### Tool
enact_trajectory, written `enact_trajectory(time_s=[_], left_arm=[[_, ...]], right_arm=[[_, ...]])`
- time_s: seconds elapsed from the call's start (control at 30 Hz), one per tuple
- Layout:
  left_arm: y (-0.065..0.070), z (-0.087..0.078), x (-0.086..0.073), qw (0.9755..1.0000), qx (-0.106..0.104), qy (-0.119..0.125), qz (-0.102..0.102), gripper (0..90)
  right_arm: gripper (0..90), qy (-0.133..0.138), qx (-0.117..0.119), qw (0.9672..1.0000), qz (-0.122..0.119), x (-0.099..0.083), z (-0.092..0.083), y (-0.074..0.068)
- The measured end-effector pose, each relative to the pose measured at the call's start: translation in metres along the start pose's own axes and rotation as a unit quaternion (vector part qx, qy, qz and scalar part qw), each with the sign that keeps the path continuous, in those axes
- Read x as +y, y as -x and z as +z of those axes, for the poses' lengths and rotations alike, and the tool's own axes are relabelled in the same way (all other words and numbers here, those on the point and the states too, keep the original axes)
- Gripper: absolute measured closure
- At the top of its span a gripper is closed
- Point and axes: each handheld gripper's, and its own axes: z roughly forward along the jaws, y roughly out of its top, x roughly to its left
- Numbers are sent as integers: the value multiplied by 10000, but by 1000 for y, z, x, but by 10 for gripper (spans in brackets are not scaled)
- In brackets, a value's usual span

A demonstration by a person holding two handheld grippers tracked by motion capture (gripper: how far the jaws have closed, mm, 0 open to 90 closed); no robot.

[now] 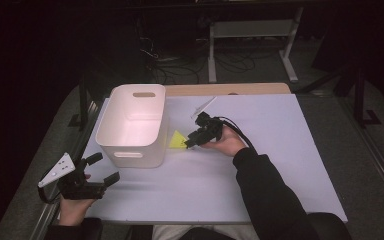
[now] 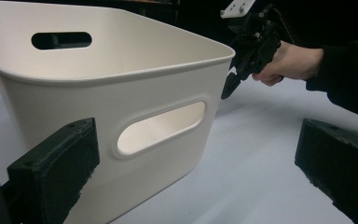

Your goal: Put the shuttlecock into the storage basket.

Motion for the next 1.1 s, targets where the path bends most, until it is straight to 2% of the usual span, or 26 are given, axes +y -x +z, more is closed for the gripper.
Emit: enact_trajectory(time_s=[0.1, 0.3, 0.4, 0.6, 0.77, 0.9, 0.93, 1.1], left_arm=[[0, 0, 0, 10000, -2, 2, -3, 0], [0, 0, 0, 10000, -11, 8, 0, 0], [0, 0, 0, 10000, -9, 8, 5, 0], [0, 0, 0, 10000, -7, 25, -1, 0], [0, 0, 0, 10000, -2, 7, 3, 0], [0, 0, 0, 10000, -2, 12, 8, 0], [0, 0, 0, 10000, -3, 10, 7, 0], [0, 0, 0, 10000, -4, 3, 7, 0]], right_arm=[[517, -46, -9, 10000, 7, 3, -2, 1], [355, -114, -130, 9998, 43, 9, -8, 6], [274, -96, -117, 9999, 18, 12, -10, 9], [139, -270, -153, 9995, 32, 14, -8, 12], [91, -292, -110, 9995, -28, 16, -5, 15], [5, -386, -157, 9991, -103, 16, 1, 17], [0, -427, -212, 9988, -129, 16, 2, 17], [0, -498, -148, 9985, -156, 13, 10, 20]])
